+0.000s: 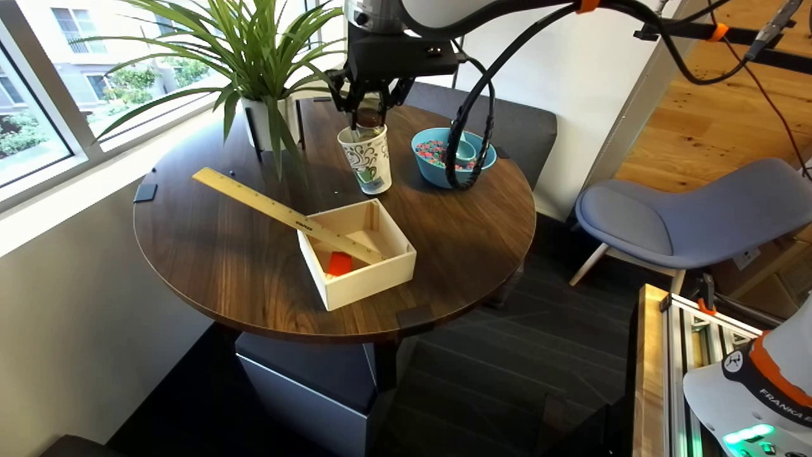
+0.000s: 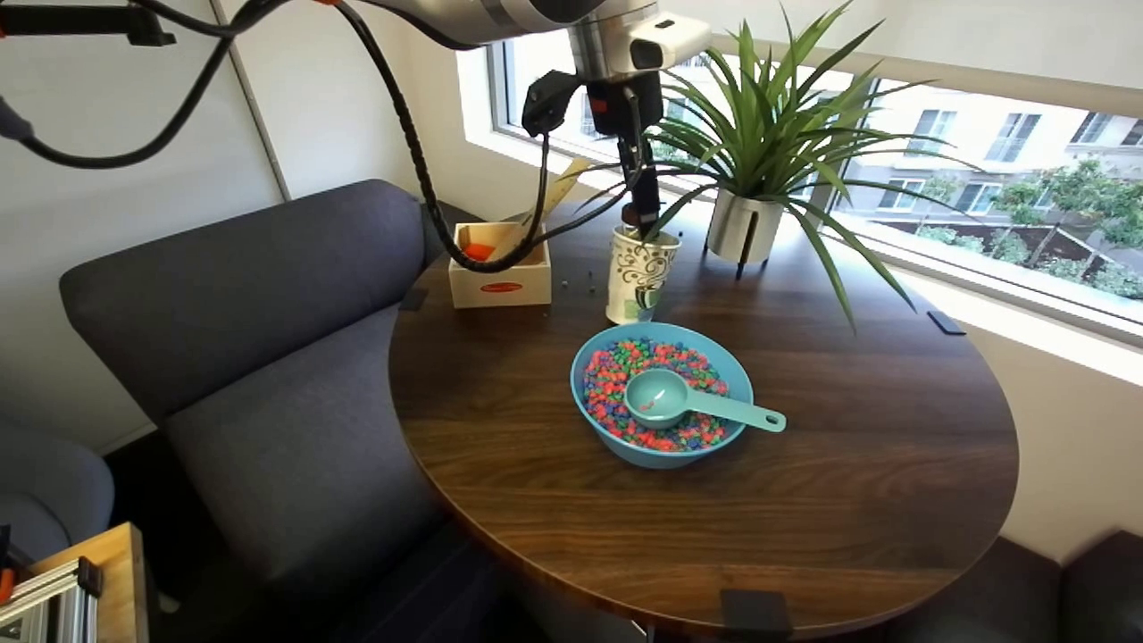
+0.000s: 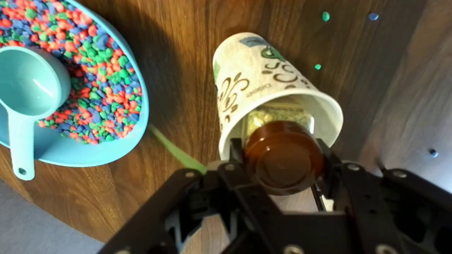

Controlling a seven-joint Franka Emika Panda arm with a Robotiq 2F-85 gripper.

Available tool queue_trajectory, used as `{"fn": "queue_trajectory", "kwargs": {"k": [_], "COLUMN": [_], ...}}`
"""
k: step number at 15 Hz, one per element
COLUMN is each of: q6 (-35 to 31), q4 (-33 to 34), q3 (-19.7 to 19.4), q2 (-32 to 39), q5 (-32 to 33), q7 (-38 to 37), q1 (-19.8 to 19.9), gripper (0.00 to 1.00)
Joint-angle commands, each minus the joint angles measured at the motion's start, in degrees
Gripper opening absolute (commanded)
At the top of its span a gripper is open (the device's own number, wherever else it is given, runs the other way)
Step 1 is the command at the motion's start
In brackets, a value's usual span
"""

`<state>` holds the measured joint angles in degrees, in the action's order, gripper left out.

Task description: Pick up the spice bottle from the table and place it in the cup

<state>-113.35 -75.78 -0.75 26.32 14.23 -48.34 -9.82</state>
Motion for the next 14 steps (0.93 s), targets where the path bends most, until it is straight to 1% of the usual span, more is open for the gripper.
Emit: {"fn": "queue_trajectory", "kwargs": {"k": [1,8,13,14], "q6": [1.16,6.23,6.83,6.88], "q4": [2.36,1.76,1.82,1.87], "q3": [-1.49,-1.48,-1.30,-1.31], "q2": [1.43,0.90,1.04,1.09], "q5": [1.41,1.92,0.84,0.86], "q7": [-1.39,0.16,-0.79,-0.82], "q1": [-1.44,-1.74,-1.41,-1.43], "gripper": [0.24,0.24,0.24,0.33]}}
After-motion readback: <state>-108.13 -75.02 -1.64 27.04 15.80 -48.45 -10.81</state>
